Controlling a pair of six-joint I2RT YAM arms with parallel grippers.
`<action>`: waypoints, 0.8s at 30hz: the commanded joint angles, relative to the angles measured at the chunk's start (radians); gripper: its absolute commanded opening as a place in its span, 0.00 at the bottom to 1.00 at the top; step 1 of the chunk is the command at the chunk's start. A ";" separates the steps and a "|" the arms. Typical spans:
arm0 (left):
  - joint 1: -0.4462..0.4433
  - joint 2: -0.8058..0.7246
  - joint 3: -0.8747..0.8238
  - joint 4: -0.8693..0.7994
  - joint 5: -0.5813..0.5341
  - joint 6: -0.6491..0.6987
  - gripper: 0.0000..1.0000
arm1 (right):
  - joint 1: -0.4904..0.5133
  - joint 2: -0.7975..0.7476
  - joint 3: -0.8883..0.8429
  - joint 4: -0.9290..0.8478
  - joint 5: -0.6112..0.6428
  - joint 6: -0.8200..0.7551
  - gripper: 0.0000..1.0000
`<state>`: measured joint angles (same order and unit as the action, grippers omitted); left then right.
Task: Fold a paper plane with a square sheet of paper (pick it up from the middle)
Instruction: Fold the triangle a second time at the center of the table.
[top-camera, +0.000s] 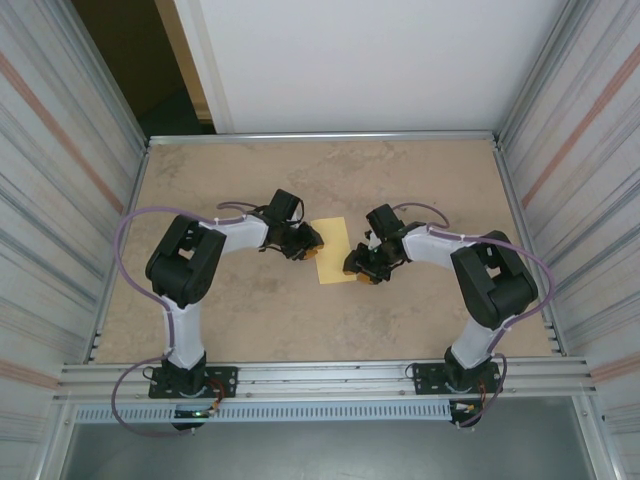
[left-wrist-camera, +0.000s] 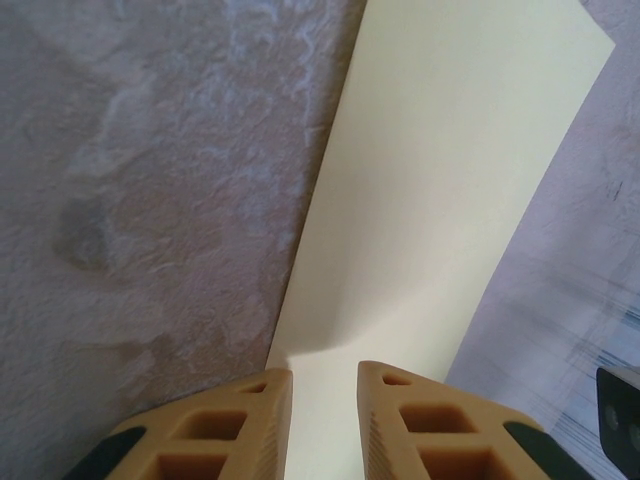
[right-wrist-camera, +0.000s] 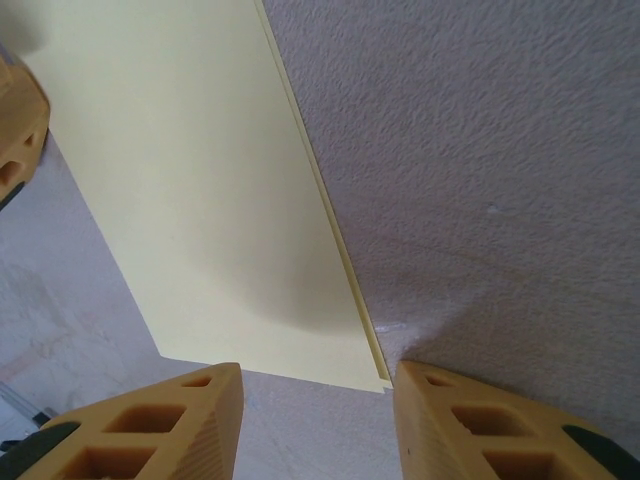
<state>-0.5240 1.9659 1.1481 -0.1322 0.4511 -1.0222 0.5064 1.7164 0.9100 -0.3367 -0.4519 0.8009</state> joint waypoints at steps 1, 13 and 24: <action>-0.005 0.059 -0.017 -0.129 -0.063 -0.013 0.26 | 0.010 0.018 0.001 -0.010 -0.019 0.011 0.43; -0.005 0.065 -0.012 -0.128 -0.057 -0.007 0.26 | 0.002 -0.009 -0.004 0.034 -0.033 0.018 0.38; -0.008 0.061 -0.007 -0.126 -0.054 0.002 0.26 | -0.032 -0.012 -0.025 0.082 -0.048 0.050 0.30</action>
<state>-0.5251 1.9713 1.1587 -0.1482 0.4519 -1.0222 0.4812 1.7218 0.8951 -0.2600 -0.4816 0.8276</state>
